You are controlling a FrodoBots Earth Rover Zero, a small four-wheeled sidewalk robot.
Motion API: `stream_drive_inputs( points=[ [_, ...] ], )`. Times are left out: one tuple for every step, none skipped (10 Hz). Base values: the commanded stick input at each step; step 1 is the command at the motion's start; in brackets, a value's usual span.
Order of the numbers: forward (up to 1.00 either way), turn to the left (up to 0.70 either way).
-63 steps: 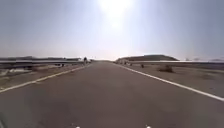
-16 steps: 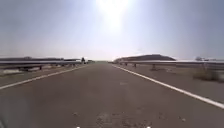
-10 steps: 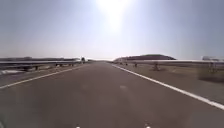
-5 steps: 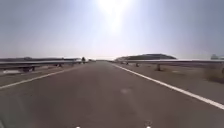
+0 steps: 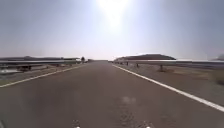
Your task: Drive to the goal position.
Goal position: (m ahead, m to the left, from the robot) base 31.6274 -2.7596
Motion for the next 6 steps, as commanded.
stream_drive_inputs(
  points=[
    [0.70,0.00],
    [0.70,0.00],
    [0.70,0.00],
    [0.70,0.00],
    [0.70,0.00],
    [0.70,0.00]
  ],
)
